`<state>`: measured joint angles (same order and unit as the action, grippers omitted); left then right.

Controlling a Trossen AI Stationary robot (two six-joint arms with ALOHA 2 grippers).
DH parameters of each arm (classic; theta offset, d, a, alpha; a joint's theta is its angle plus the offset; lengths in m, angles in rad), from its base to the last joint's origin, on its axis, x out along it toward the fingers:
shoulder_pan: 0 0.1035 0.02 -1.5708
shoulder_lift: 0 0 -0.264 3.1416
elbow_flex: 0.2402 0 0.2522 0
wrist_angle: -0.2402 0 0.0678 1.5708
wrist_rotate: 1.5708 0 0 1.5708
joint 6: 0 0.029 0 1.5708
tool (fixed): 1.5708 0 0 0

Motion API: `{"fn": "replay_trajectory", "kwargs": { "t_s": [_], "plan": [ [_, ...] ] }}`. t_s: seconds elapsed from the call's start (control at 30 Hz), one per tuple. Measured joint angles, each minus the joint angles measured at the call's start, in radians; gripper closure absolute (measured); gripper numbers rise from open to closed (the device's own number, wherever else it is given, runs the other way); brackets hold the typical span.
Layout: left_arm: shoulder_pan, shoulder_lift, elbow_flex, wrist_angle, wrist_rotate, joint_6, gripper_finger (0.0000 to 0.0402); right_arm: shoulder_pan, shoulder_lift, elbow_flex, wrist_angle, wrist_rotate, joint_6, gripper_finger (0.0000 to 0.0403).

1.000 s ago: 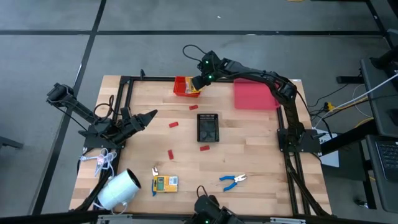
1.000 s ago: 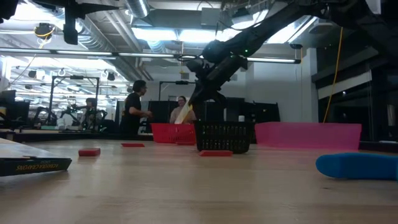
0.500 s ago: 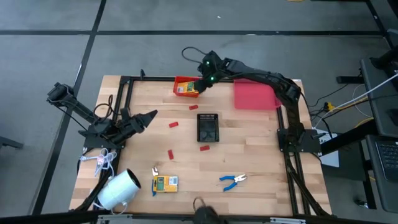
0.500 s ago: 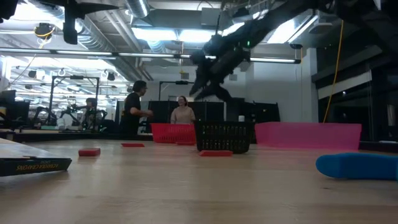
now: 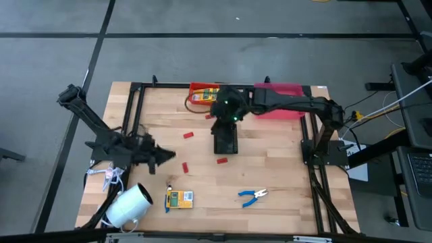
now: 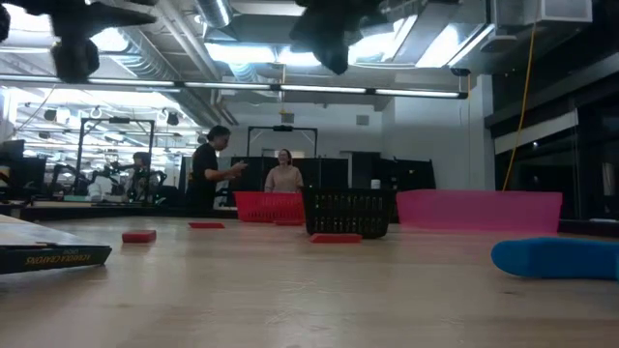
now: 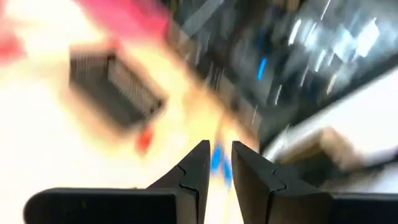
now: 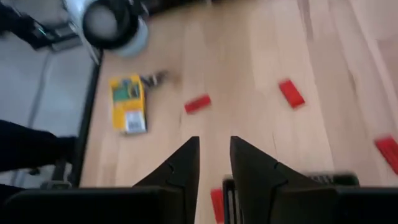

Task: Pick & Place School Supplies
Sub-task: Put the yellow crayon box into the red bin

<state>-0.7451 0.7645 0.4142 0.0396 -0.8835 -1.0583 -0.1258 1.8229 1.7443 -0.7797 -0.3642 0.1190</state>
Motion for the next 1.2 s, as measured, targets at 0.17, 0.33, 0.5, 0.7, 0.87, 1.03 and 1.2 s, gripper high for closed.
{"fn": "replay_trajectory", "kwargs": {
  "t_s": [0.17,0.33,0.5,0.7,0.87,1.03,1.2],
  "plan": [
    [0.091,0.136,0.267,-0.616,0.369,-0.192,0.034,0.041,-0.003,0.0,-0.074,0.035,-0.004,0.0312],
    [0.231,0.264,0.459,-0.865,0.77,-0.289,0.034,0.069,-0.009,-0.001,-0.166,0.027,-0.004,0.0312],
    [0.325,0.334,0.535,-0.841,1.123,-0.337,0.0329,0.095,-0.048,-0.007,-0.244,0.028,-0.027,0.0312],
    [0.388,0.447,0.536,-0.95,1.375,-0.239,0.0306,0.117,-0.185,-0.144,-0.164,0.04,-0.003,0.0312],
    [0.43,0.563,0.535,-0.934,1.444,-0.117,0.028,0.12,-0.353,-0.354,-0.002,0.05,0.108,0.0312],
    [0.456,0.669,0.535,-0.837,1.487,-0.058,0.0263,0.133,-0.475,-0.478,0.02,0.118,0.167,0.0312],
    [0.455,0.743,0.535,-0.813,1.498,-0.012,0.0256,0.161,-0.55,-0.528,0.019,0.163,0.207,0.0312]
  ]
}}
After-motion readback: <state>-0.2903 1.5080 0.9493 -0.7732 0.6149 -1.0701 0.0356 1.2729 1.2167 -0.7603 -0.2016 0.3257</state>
